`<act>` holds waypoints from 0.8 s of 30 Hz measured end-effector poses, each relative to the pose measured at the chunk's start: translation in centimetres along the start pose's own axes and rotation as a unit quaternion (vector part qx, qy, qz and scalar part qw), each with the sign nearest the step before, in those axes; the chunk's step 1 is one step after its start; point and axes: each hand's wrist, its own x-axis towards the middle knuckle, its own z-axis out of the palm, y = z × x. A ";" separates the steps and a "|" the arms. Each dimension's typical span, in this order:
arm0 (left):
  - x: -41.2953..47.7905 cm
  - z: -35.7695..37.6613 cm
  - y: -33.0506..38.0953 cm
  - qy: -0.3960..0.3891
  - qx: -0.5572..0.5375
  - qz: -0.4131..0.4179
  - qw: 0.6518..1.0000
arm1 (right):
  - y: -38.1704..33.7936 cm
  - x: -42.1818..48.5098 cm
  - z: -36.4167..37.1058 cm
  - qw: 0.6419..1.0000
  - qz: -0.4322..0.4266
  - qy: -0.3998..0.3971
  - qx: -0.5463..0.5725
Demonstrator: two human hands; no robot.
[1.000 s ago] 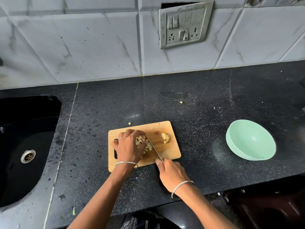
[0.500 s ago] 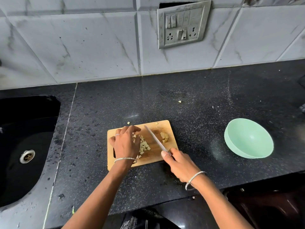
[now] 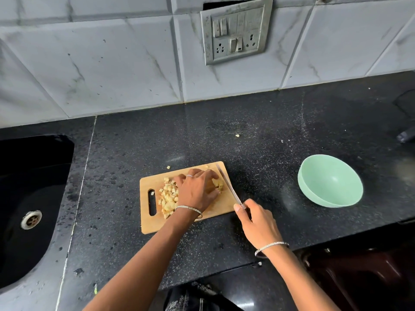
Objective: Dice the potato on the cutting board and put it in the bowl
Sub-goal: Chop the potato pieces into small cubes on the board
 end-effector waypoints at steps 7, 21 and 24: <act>0.4 0.5 -0.7 0.013 -0.021 0.006 1.000 | 0.6 0.1 0.7 1.000 0.002 -0.004 0.008; 0.5 0.2 -0.7 0.027 -0.037 0.037 0.998 | 0.6 0.4 1.2 1.000 -0.001 -0.006 0.012; 0.5 0.3 -0.7 0.036 -0.041 0.046 0.997 | 0.7 0.4 1.1 1.000 -0.002 -0.007 0.020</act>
